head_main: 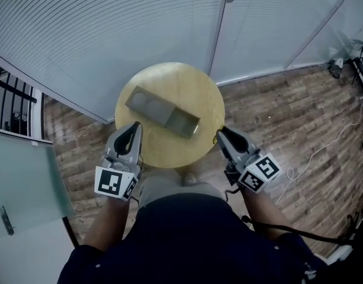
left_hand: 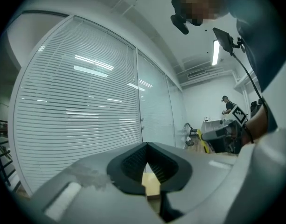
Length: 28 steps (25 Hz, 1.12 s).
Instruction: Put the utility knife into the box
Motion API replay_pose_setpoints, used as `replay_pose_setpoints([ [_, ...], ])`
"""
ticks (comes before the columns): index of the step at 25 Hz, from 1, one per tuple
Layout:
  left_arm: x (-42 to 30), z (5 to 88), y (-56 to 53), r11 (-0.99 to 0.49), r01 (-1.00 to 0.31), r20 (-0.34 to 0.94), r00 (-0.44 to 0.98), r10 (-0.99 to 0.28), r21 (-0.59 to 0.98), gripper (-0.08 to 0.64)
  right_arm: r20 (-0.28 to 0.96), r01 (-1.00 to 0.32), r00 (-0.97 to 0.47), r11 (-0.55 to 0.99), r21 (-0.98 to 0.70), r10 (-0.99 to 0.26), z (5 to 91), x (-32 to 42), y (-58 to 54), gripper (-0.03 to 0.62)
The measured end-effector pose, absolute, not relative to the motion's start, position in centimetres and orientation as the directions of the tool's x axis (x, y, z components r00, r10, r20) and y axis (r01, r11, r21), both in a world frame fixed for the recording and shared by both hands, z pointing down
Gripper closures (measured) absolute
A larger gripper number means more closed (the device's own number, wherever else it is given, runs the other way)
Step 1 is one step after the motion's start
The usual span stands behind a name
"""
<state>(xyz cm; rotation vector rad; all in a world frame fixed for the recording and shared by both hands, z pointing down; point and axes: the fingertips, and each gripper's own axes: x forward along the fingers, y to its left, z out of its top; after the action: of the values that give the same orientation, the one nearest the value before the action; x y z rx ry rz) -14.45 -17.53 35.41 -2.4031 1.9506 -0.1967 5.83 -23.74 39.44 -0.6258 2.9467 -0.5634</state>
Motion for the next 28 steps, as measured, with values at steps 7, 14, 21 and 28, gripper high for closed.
replay_pose_setpoints([
  [7, -14.2, 35.1, -20.3, -0.285, -0.951, 0.065, 0.279, -0.958, -0.116, 0.557, 0.027, -0.421, -0.894, 0.820, -0.388, -0.446, 40.2, 5.0, -25.3, 0.532],
  [14, -16.9, 35.4, -22.7, -0.331, -0.939, 0.063, 0.326, -0.943, -0.093, 0.557, 0.061, -0.452, -0.883, 0.808, -0.377, -0.466, 40.0, 1.6, -26.9, 0.532],
  [21, -20.5, 35.1, -23.9, -0.358, -0.932, 0.029, 0.357, -0.934, -0.063, 0.557, 0.088, -0.474, -0.876, 0.809, -0.349, -0.475, 39.0, -3.1, -27.9, 0.532],
  [28, -21.8, 34.8, -24.2, -0.320, -0.947, 0.003, 0.320, -0.947, -0.010, 0.557, 0.111, -0.436, -0.899, 0.836, -0.332, -0.425, 38.1, -5.6, -28.9, 0.532],
])
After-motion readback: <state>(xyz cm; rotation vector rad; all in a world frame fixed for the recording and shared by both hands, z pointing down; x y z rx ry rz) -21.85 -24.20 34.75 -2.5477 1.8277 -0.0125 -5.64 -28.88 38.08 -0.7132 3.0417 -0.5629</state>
